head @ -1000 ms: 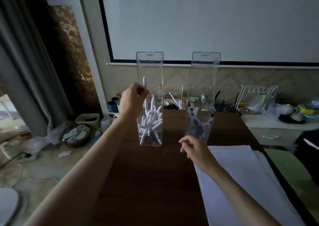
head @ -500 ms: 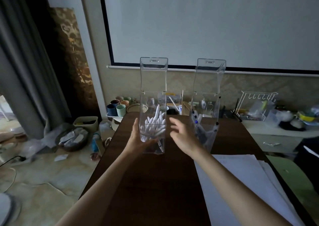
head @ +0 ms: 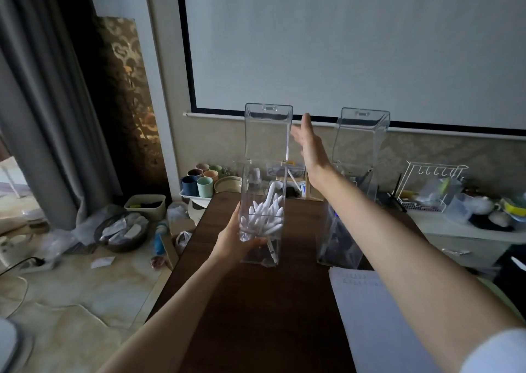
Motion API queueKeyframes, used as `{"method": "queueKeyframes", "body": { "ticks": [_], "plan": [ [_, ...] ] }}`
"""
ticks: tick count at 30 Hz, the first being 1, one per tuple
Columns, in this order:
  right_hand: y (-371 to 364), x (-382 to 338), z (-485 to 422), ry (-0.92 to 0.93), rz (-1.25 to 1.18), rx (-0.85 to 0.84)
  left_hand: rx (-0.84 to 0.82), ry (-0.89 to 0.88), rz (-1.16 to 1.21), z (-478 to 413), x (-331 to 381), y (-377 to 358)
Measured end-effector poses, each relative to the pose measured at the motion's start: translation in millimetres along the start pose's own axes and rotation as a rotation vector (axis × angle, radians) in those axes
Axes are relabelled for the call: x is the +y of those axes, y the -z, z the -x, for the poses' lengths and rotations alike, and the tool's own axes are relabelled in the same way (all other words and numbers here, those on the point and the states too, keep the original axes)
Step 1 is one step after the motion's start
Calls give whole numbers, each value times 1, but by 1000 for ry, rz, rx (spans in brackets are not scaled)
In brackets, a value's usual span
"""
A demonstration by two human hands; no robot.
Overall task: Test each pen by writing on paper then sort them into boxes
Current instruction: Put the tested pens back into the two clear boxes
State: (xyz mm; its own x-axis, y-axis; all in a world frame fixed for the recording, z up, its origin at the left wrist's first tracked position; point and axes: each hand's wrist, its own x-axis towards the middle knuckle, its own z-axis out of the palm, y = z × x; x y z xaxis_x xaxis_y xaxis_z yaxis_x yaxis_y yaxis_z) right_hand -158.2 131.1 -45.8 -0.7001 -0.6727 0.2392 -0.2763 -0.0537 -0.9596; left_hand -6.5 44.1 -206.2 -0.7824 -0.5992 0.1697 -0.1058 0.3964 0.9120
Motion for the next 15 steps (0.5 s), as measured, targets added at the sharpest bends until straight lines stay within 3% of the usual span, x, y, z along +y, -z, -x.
{"method": "queueKeyframes", "body": {
  "ticks": [9, 15],
  "plan": [
    [-2, 27, 83, 271, 164, 47, 6, 0, 21, 5, 6, 2],
    [-8, 85, 107, 314, 369, 124, -26, -33, -17, 7, 7, 3]
  ]
}}
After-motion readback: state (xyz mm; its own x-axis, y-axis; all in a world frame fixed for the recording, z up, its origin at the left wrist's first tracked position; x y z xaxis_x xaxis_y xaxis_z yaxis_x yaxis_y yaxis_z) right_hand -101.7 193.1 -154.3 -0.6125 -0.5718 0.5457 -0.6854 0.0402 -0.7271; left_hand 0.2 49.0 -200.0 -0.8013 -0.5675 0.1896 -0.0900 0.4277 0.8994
